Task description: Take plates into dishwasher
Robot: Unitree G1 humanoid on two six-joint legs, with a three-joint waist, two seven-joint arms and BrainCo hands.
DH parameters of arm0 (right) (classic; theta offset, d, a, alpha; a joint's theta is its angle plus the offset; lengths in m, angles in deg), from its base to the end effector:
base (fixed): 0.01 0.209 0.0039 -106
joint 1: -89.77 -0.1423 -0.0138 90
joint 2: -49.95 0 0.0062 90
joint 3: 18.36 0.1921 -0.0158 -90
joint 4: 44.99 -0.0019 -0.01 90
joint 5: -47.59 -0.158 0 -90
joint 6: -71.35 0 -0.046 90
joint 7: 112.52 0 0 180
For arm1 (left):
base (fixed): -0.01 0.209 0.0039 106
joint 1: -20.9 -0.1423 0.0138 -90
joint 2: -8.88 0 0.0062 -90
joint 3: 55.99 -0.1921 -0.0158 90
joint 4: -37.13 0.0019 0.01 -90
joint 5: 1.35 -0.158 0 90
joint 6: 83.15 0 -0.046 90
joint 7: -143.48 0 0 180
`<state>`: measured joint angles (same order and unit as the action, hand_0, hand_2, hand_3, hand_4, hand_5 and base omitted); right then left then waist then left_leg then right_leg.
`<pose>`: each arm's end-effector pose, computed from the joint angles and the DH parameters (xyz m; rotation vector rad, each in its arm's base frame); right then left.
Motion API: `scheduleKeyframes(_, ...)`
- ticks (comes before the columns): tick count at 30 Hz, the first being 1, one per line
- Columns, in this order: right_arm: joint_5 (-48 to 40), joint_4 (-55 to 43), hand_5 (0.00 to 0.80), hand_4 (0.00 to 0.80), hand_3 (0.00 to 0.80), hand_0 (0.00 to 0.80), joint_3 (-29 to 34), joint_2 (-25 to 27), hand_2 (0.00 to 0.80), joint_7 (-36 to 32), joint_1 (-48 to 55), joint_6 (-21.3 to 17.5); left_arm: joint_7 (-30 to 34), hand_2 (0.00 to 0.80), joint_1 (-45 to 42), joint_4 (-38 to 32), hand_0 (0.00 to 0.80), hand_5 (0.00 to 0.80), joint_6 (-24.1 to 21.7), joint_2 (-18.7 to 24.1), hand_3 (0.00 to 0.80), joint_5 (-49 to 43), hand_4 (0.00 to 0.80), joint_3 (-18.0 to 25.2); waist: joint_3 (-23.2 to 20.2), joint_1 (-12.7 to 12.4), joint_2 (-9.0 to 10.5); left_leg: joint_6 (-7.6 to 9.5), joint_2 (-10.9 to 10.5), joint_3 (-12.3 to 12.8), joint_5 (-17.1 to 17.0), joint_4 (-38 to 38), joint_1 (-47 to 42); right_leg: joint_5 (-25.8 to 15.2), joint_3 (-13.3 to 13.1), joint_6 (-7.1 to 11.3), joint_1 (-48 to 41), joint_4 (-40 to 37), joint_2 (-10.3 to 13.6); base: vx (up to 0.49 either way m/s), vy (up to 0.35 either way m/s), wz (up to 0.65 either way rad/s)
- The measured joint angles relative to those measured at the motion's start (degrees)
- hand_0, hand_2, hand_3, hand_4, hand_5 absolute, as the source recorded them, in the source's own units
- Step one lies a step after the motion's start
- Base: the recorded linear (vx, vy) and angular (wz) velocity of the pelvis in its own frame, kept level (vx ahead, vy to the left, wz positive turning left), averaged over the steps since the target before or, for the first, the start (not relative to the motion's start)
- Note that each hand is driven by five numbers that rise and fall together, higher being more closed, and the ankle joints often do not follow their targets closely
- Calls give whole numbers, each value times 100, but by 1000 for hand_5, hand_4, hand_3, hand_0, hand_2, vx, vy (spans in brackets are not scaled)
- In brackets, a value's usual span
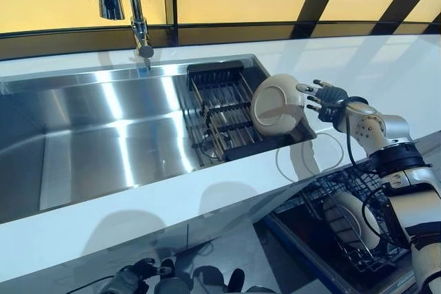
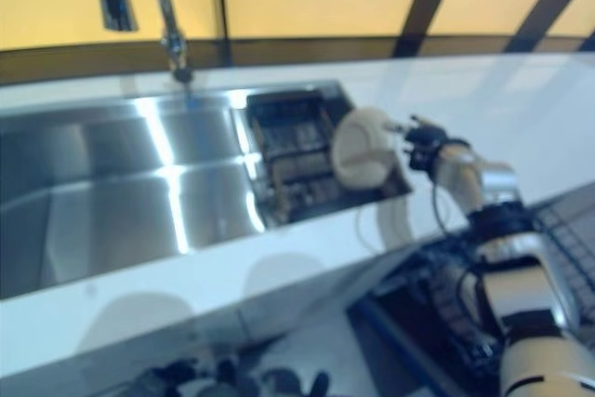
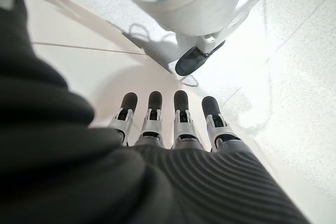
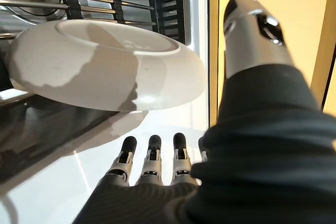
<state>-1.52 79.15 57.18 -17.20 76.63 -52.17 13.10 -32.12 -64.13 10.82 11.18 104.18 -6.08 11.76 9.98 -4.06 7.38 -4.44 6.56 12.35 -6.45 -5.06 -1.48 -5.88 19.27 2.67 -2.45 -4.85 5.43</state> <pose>0.3611 -0.2355 0.1906 0.0685 0.2995 -0.0680 0.1258 0.2509 -0.1210 0.6018 1.1648 -0.2243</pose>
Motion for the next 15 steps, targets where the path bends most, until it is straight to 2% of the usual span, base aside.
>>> scheduleKeyframes(15,6,12,0,0,0,0,-193,-14,0,-6,-109,124,-22,0,31,-2,0,0,19,6,0,2,0,1,77,-1,41,-2,2,-7,4,11,9,0,2,0,5,0,-1,0,0,0)
